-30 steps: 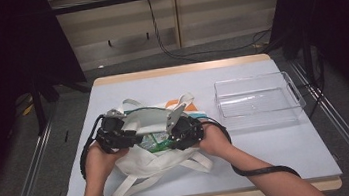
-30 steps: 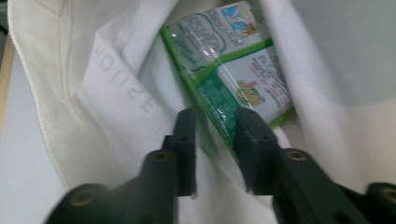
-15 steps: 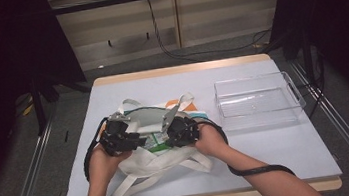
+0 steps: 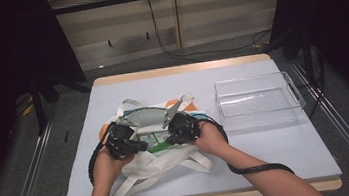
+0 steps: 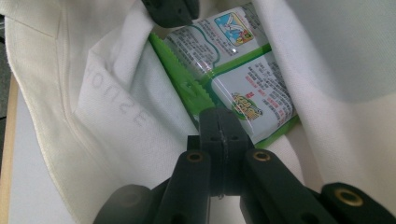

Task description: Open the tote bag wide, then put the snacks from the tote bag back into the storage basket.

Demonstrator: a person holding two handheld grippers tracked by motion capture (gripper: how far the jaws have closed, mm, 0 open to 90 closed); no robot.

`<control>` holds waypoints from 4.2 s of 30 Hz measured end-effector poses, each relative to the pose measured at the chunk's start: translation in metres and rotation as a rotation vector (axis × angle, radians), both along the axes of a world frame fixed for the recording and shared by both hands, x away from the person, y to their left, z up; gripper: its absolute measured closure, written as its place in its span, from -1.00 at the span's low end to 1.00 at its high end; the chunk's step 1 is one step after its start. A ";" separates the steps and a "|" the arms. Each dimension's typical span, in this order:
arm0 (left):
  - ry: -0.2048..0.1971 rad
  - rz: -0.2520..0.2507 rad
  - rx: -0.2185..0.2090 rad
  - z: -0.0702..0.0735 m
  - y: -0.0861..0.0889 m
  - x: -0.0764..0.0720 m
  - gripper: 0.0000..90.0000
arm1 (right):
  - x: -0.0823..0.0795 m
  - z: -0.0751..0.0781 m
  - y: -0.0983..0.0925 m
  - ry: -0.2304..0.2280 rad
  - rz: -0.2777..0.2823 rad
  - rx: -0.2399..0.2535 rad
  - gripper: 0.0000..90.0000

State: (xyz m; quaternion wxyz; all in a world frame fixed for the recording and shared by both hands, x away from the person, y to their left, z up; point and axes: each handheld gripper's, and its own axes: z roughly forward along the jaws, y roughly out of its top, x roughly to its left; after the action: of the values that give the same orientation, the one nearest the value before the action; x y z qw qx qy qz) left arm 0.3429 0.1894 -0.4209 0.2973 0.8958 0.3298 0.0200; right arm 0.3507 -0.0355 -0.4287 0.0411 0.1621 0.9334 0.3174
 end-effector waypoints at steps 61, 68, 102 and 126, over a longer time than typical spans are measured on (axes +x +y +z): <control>-0.136 0.019 -0.056 0.017 0.014 -0.008 0.79 | 0.008 0.068 -0.022 0.034 -0.060 0.162 1.00; -0.133 0.034 -0.070 0.017 0.010 -0.004 0.82 | 0.008 0.063 -0.028 0.019 -0.083 0.165 0.97; -0.154 0.037 -0.098 0.024 0.001 -0.003 0.64 | 0.010 0.032 -0.013 -0.120 -0.113 -0.083 0.57; -0.129 0.114 -0.004 0.015 -0.005 -0.002 -0.65 | 0.025 0.052 -0.049 0.070 -0.223 0.049 0.73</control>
State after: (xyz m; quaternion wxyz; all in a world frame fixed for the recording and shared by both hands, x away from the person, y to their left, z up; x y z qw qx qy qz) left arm 0.3413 0.1847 -0.4056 0.3182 0.8718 0.3604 0.0939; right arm 0.3755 -0.0843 -0.3769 0.0394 0.2767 0.9024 0.3280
